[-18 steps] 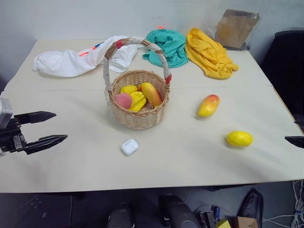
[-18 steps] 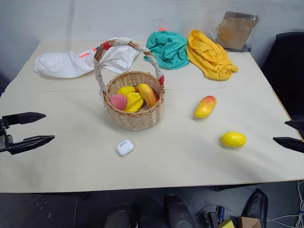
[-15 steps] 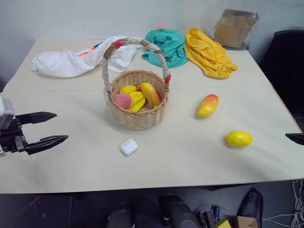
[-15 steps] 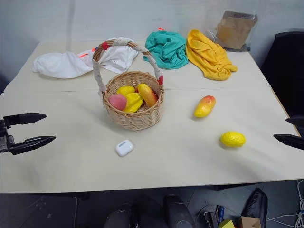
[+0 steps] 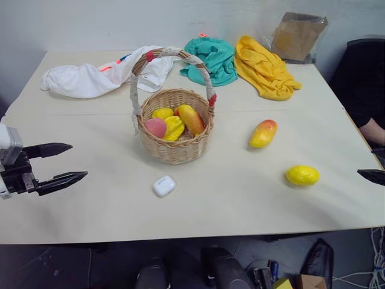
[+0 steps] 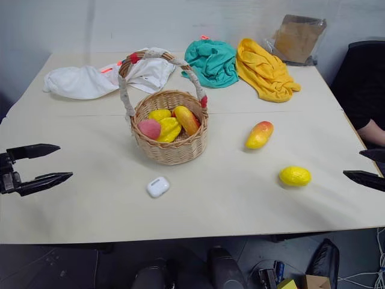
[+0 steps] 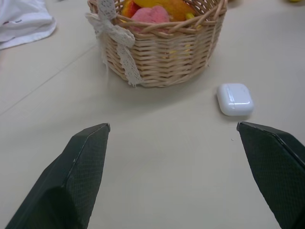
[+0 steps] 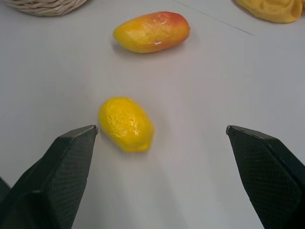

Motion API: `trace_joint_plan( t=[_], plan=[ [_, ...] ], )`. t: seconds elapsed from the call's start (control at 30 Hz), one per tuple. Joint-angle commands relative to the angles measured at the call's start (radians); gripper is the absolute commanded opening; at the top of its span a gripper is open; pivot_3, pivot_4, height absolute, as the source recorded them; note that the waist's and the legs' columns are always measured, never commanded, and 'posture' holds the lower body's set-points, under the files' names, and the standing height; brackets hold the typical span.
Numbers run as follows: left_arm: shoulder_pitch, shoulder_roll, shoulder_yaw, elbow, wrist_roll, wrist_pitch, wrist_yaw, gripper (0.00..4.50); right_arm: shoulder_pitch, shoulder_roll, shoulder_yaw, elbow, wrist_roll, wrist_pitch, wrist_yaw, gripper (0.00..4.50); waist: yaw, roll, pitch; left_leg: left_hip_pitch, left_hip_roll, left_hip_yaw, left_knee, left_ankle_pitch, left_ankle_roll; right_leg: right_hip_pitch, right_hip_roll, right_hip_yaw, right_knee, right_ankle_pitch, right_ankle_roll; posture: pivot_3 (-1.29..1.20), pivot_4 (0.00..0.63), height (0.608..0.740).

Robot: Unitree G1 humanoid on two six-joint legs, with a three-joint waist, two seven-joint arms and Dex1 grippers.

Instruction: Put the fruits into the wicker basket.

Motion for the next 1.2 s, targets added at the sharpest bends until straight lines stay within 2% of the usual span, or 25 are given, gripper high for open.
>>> trace_joint_plan(
  t=[0.03,0.2,0.3,0.47,0.6,0.77,1.07,1.2],
  plan=[
    [-0.028,-0.043,-0.033,-0.12,-0.066,0.086,0.1,4.5,-0.006,0.011,-0.038,-0.089,0.032,0.013,-0.015,4.47,0.0,0.0,0.0,0.0,0.0,0.0,0.0,0.0,0.0,0.0,0.0,0.0,0.0,0.0,0.0,0.0,0.15,0.74],
    [-0.052,-0.143,-0.175,-0.325,-0.06,0.233,0.351,4.5,0.065,0.052,-0.064,-0.427,0.179,0.196,-0.024,4.47,0.002,0.0,0.0,0.002,0.0,-0.002,0.0,0.0,-0.001,0.002,0.0,0.001,0.002,0.0,0.001,0.0,0.15,0.74],
    [-0.042,-0.223,-0.27,-0.418,-0.025,0.272,0.484,4.5,0.128,0.09,-0.044,-0.649,0.22,0.228,-0.054,4.47,0.005,0.0,0.0,0.003,0.0,-0.003,0.0,0.001,-0.002,0.004,0.001,0.001,0.002,0.0,0.001,0.0,0.15,0.74],
    [-0.047,-0.285,-0.48,-0.458,0.127,0.194,0.58,4.5,0.095,0.137,0.027,-0.888,0.337,0.284,-0.15,4.47,0.005,-0.001,0.0,0.004,0.0,-0.003,0.001,0.002,-0.002,0.005,0.001,0.001,0.002,0.001,0.003,0.0,0.15,0.74],
    [-0.094,-0.349,-0.614,-0.392,0.231,0.133,0.627,4.5,0.056,0.149,0.085,-0.956,0.403,0.314,-0.2,4.47,0.01,-0.003,-0.001,0.005,-0.004,-0.004,0.001,0.003,0.001,0.007,0.0,0.002,0.002,0.002,0.004,0.0,0.15,0.74],
    [-0.188,-0.401,-0.801,-0.263,0.35,0.066,0.613,4.5,-0.003,0.173,0.206,-0.965,0.374,0.297,-0.252,4.47,0.026,-0.006,-0.001,0.006,-0.004,-0.003,0.001,0.002,0.003,0.008,-0.002,0.002,0.0,0.002,0.004,0.0,0.15,0.74],
    [-0.242,-0.442,-0.909,-0.151,0.437,0.019,0.564,4.5,-0.057,0.193,0.277,-0.981,0.384,0.302,-0.32,4.47,0.037,-0.006,-0.001,0.005,-0.005,-0.004,0.001,0.002,0.004,0.007,-0.002,0.002,0.001,0.002,0.004,0.0,0.15,0.74],
    [-0.237,-0.451,-0.895,-0.151,0.439,0.031,0.56,3.6,-0.069,0.192,0.292,-0.976,0.381,0.298,-0.326,4.5,0.04,-0.006,-0.001,0.005,-0.005,-0.003,0.002,0.001,0.006,0.008,-0.004,0.002,0.001,0.003,0.005,0.0,0.15,0.74]
  ],
)
